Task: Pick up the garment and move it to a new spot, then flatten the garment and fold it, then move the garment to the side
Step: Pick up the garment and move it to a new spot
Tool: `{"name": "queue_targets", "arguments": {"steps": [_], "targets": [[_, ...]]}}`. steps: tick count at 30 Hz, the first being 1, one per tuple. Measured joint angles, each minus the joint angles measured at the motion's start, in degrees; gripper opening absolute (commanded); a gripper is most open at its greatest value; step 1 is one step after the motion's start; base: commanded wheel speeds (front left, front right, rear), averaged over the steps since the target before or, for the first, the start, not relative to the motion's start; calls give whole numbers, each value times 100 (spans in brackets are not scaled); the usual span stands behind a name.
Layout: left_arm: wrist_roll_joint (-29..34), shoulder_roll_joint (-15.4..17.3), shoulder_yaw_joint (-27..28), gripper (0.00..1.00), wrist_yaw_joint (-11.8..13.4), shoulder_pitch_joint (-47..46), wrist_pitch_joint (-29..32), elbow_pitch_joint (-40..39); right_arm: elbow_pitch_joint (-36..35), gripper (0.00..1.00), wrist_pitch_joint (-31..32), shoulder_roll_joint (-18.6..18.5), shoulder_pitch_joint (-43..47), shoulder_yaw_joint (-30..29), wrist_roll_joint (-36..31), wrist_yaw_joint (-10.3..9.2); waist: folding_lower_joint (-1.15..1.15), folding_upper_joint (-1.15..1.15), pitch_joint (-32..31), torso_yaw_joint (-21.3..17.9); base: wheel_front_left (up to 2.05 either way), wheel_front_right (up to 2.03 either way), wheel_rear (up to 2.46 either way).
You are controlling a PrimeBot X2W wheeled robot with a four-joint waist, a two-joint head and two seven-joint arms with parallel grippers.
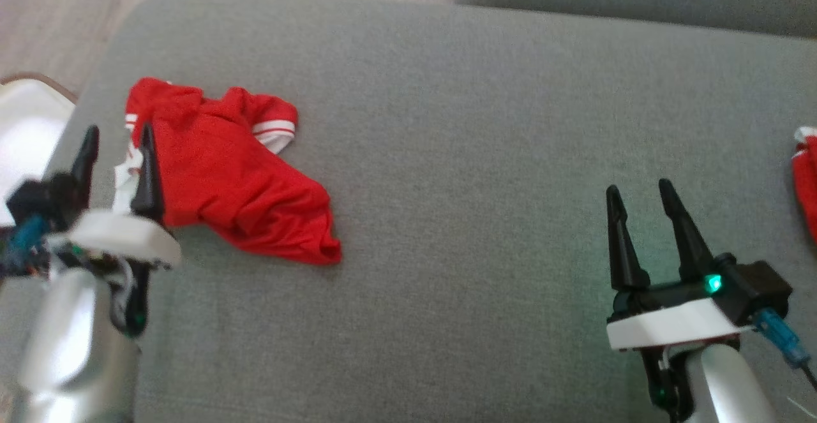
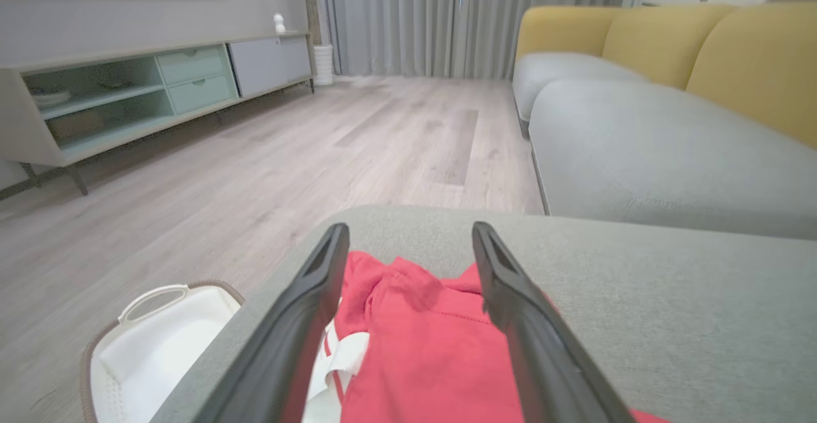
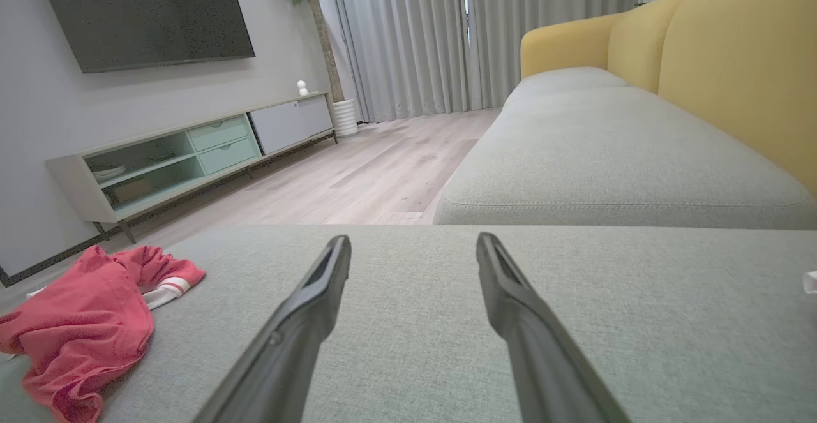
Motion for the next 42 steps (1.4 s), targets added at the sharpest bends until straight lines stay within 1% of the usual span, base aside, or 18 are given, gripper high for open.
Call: {"name": "queue_targets", "arguments": {"steps": [4,8,13,19,20,21,22,24,26,27,30,32,34,38,42], "targets": [[-67,257,-164,100,-87,-656,581,742,-79,100,0,0,-130,-75,-78,0,0,0,286,-134,0,0,0],[-360,342,-495,100,-108,-1093,933,1332,-143,100,-1,-2,-262,-149,-113,0,0,0,524,-275,0,0,0],[-827,446,-1238,100,-151,-1386,1452,1807,-172,100,-1,-2,-364,-144,-164,0,0,0,744,-447,0,0,0],[-1574,655,-1771,100,-149,-1492,2036,2169,-193,100,-1,-3,-446,-155,-164,0,-1,0,902,-639,0,0,0],[-1693,682,-1860,95,-149,-1522,2090,2162,-199,100,-1,-3,-470,-155,-164,0,-1,0,918,-659,0,0,0],[-1805,727,-1949,42,-149,-1542,2092,2141,-211,100,-1,-3,-481,-155,-164,0,-1,0,930,-678,0,0,0],[-1876,787,-2048,0,-149,-1546,2034,2092,-213,100,-1,-3,-479,-155,-164,0,-1,0,938,-693,0,0,0],[-1961,886,-2185,0,-149,-1544,1614,1978,-213,100,-1,-3,-476,-157,-164,0,-1,0,942,-717,0,0,0],[-1972,965,-2308,0,-149,-1560,897,1733,-214,100,-1,-3,-476,-155,-164,0,-1,0,930,-732,0,0,0],[-1972,965,-2308,0,-149,-1560,897,1733,-214,100,-1,-3,-476,-155,-164,0,-1,0,930,-732,0,0,0],[-1985,1012,-2479,0,-149,-1731,-112,1349,-201,100,-1,-3,-475,-131,-161,0,-1,0,852,-753,0,0,0],[-1997,1070,-2661,0,-149,-1851,-586,1013,-185,100,-1,-3,-475,-103,-158,0,-2,0,784,-773,0,0,0],[-2019,1145,-2873,0,-149,-1931,-750,665,-152,100,-1,-3,-472,-59,-116,0,-2,0,705,-799,0,0,0],[-2018,1280,-3279,0,-151,-1946,-806,87,-131,100,-1,-3,-469,37,-40,0,-2,0,559,-899,0,0,0],[-1980,1305,-3486,0,-149,-1950,-797,-211,-133,100,-1,-2,-468,69,68,0,-2,0,489,-1089,0,0,0]]}}
